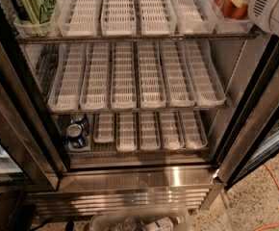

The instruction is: Pick coke can from top shelf of fridge

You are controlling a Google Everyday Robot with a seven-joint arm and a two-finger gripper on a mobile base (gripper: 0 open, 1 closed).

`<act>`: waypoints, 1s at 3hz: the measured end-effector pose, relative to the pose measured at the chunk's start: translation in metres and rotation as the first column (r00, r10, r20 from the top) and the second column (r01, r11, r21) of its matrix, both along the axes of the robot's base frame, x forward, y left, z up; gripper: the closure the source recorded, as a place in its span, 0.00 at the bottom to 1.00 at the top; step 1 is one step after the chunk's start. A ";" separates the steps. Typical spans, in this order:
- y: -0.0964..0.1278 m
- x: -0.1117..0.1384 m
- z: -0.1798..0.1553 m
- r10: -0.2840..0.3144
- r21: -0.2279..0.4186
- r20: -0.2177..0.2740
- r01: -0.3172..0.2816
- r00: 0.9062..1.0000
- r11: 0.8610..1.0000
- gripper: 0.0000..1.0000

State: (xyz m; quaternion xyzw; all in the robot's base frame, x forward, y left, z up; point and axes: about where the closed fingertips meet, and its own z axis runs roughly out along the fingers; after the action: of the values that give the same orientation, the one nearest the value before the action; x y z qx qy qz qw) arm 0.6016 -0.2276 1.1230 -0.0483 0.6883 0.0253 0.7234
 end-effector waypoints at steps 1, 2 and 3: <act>0.013 -0.015 0.008 0.050 0.023 -0.005 -0.050 0.999 0.998 1.00; 0.013 -0.015 0.008 0.050 0.023 -0.005 -0.050 0.999 0.998 1.00; 0.027 -0.021 -0.018 0.114 0.007 -0.059 -0.113 0.992 0.994 1.00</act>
Offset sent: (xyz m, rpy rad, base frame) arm -0.0128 0.0106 0.0072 0.0210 0.0050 0.0415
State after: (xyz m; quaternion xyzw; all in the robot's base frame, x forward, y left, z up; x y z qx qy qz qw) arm 0.5801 -0.2003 1.1049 -0.0854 0.7056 0.0690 0.7001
